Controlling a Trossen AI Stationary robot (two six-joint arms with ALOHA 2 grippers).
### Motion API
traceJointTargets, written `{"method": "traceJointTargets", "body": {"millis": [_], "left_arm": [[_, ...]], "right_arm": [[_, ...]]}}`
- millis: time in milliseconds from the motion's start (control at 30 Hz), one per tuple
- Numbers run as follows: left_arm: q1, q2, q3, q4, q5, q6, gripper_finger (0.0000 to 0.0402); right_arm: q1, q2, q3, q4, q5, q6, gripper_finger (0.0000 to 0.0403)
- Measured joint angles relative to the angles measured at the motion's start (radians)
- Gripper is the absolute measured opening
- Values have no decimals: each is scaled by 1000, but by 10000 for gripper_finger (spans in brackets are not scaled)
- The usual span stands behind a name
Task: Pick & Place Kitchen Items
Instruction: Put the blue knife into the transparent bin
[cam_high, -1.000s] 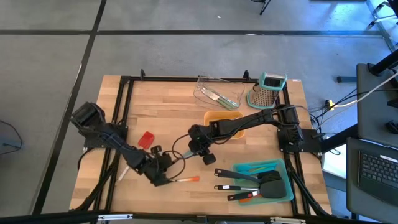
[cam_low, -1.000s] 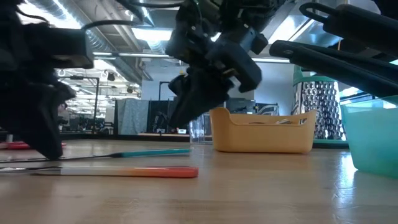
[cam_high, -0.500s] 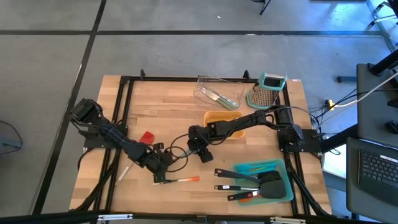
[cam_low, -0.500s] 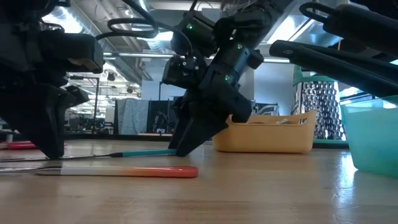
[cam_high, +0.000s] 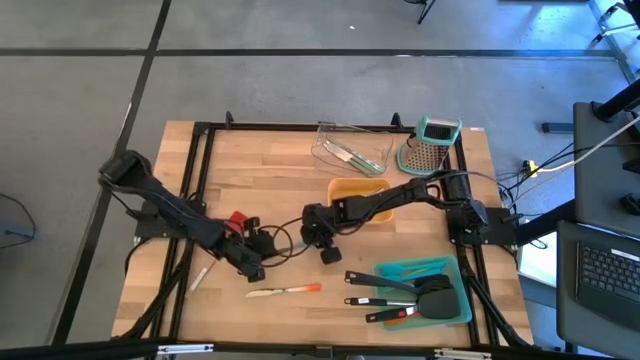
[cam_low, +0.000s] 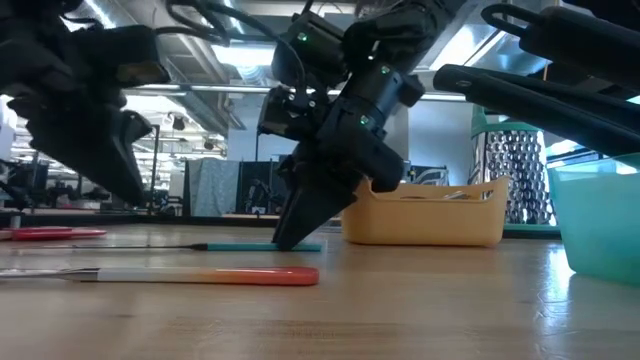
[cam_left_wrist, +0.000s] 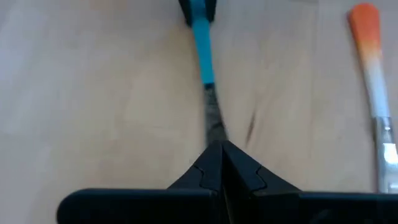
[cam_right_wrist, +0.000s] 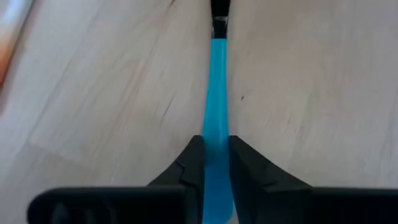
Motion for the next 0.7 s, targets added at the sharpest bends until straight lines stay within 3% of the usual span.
{"method": "traceJointTargets", "body": {"millis": [233, 433, 700], "left_arm": [[0, -51, 0, 1, -122, 33, 1], [6, -43, 1, 8, -61, 10, 1], [-1, -45, 2, 11, -93, 6, 1]], "right_arm": [[-3, 1, 0, 3, -34, 84, 46], [-12, 1, 0, 4, -91, 161, 36], [-12, 0, 4, 8, -124, 154, 41]]}}
